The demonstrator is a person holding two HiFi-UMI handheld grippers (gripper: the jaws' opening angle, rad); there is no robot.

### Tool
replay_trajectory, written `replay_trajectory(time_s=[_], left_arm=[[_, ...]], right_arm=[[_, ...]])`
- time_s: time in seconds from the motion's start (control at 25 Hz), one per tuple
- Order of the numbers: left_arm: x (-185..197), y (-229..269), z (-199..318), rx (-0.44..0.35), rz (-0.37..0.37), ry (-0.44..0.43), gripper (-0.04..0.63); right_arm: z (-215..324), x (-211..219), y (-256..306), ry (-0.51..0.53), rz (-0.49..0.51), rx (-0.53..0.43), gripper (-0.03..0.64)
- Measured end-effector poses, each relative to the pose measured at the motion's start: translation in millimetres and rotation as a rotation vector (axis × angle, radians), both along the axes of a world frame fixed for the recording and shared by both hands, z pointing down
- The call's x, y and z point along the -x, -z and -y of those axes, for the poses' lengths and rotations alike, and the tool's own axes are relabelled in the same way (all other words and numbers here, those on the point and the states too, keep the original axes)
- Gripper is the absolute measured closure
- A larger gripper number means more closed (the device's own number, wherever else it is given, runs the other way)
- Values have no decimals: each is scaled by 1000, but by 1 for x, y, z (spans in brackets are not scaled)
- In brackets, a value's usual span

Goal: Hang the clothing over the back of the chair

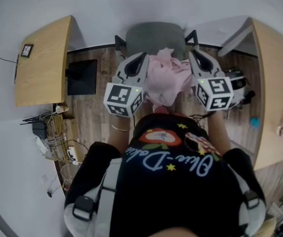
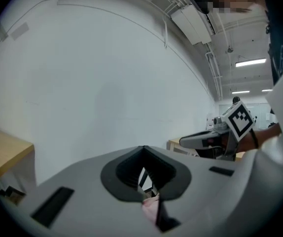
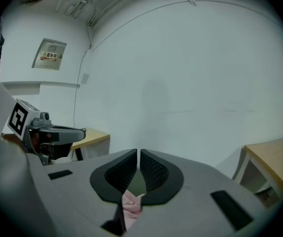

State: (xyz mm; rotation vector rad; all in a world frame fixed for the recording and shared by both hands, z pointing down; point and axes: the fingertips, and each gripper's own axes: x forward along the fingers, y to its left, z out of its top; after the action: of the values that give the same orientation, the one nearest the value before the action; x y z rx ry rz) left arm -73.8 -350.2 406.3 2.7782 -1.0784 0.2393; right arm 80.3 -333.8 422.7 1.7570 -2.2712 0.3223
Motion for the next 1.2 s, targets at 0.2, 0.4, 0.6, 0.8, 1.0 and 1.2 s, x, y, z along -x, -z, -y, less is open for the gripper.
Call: replay_trajectory(time_s=[0.2, 0.4, 0.6, 0.8, 1.0, 1.2], left_arm=[[1, 5, 2, -15, 6, 7, 594], [6, 8, 6, -2, -1, 39, 595], [7, 14, 9, -21, 6, 41, 595], [4, 17, 8, -52, 40, 31, 594], [4, 16, 7, -50, 42, 20, 594], [4, 14, 9, -48, 45, 16, 595]], right_arm=[[2, -4, 13, -23, 25, -42, 617], [1, -4, 20, -26, 9, -57, 617], [4, -4, 24, -30, 13, -63, 617], [6, -2, 27, -35, 0, -67, 617], [6, -1, 29, -38, -3, -72, 617], [8, 0, 30, -33, -6, -72, 617]])
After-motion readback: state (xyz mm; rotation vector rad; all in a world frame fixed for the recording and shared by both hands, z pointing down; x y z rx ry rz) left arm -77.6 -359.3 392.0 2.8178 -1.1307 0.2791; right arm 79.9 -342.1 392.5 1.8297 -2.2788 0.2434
